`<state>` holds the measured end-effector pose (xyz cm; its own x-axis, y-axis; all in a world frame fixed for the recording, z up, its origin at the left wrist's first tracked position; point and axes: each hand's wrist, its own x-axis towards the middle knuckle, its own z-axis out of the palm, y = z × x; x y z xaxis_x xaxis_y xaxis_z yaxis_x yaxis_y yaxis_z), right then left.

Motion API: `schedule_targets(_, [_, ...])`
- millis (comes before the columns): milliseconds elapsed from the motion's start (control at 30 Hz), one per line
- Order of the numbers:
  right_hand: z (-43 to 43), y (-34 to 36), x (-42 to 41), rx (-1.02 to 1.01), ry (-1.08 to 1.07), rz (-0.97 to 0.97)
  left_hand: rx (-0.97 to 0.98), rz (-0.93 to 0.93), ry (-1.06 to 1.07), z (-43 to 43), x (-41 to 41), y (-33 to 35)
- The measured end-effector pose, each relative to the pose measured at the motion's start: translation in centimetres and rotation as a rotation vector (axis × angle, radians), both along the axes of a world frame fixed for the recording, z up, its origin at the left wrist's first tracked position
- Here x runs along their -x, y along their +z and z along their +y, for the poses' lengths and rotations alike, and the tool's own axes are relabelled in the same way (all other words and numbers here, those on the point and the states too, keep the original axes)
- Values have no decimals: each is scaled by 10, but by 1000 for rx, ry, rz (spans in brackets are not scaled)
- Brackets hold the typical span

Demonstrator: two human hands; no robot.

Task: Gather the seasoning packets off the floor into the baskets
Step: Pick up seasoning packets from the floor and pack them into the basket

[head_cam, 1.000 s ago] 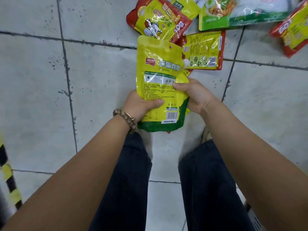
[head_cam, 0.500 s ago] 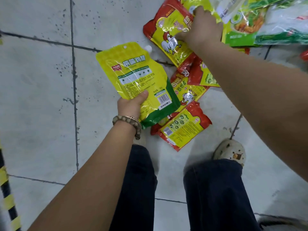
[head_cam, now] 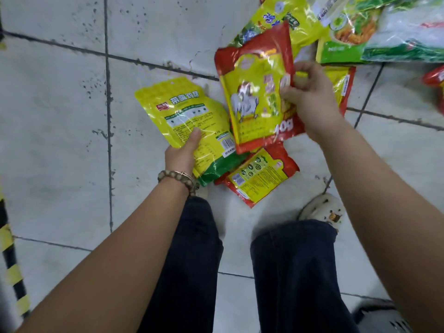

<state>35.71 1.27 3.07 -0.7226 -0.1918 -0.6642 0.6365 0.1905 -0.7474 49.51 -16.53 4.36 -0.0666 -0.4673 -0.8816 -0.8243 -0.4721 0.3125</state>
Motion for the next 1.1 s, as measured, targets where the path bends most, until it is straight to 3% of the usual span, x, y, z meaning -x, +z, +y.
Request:
schedule_targets(233, [-6,6,-98,56,57,-220,-77,103,-30,20,-26,1])
schedule_targets(400, [-18,0,-126,4,88,-182,-155,182,-88,32,-46,-3])
schedule_targets(500, [-12,-13,-123,-199,142,-31,-92,170,-66,32,-52,2])
schedule_targets(567, [2,-24,-112,-436,440,179,-33,163,-12,28,-59,2])
schedule_targets(667, [23,-42,-101,-691,1397,524,27,136,47,19,-71,-1])
schedule_targets(700, [27,-47,-102,-706,1617,623,30,132,61,16,-75,-3])
schedule_targets(767, [32,-58,-109,-771,1805,793,23,140,56,13,-81,-7])
schedule_targets(900, [27,-63,-111,-910,1754,823,10,165,3,14,-84,-10])
schedule_targets(1100, [49,-57,-103,-874,1460,432,-17,158,-19,22,-85,-9])
